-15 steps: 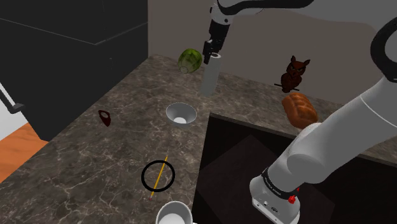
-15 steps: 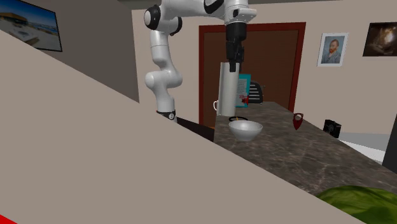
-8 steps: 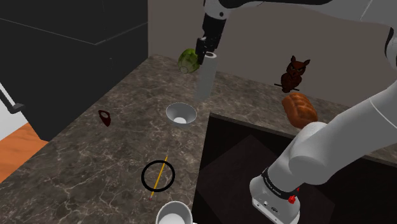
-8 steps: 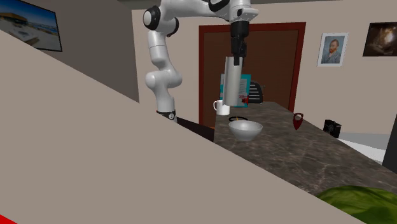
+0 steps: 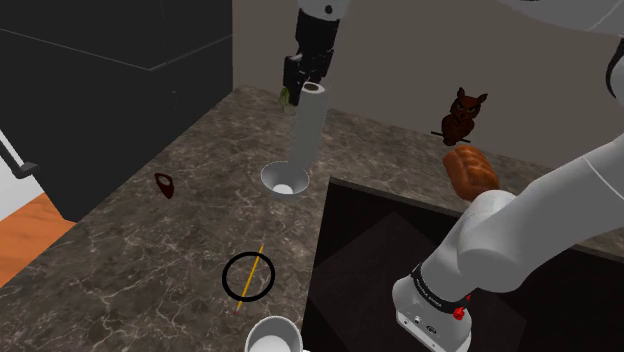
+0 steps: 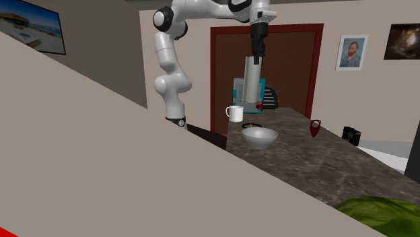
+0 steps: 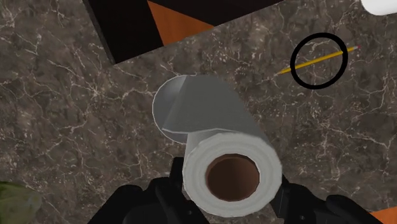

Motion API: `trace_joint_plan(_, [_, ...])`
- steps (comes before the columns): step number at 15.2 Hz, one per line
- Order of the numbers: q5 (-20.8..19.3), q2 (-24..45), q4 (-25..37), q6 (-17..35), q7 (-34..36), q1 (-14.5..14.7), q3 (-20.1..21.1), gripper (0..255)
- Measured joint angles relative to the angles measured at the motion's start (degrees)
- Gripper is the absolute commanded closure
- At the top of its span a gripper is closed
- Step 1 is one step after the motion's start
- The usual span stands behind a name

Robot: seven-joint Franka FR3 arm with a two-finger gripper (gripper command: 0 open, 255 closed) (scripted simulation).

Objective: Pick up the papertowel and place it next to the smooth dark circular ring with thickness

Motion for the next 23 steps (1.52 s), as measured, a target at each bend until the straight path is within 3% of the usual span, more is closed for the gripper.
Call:
trace_joint_plan(12, [0.89,4.41,11.04,-7.23,16.66,5.83,11.01,255])
trace_joint_plan(20, [-1.84,13.0,24.22,-13.08,28.95,10.37,18.74,255])
trace_joint_plan(23, [-4.6,18.56,31.73,-16.07,34.1,13.05,21.76,255])
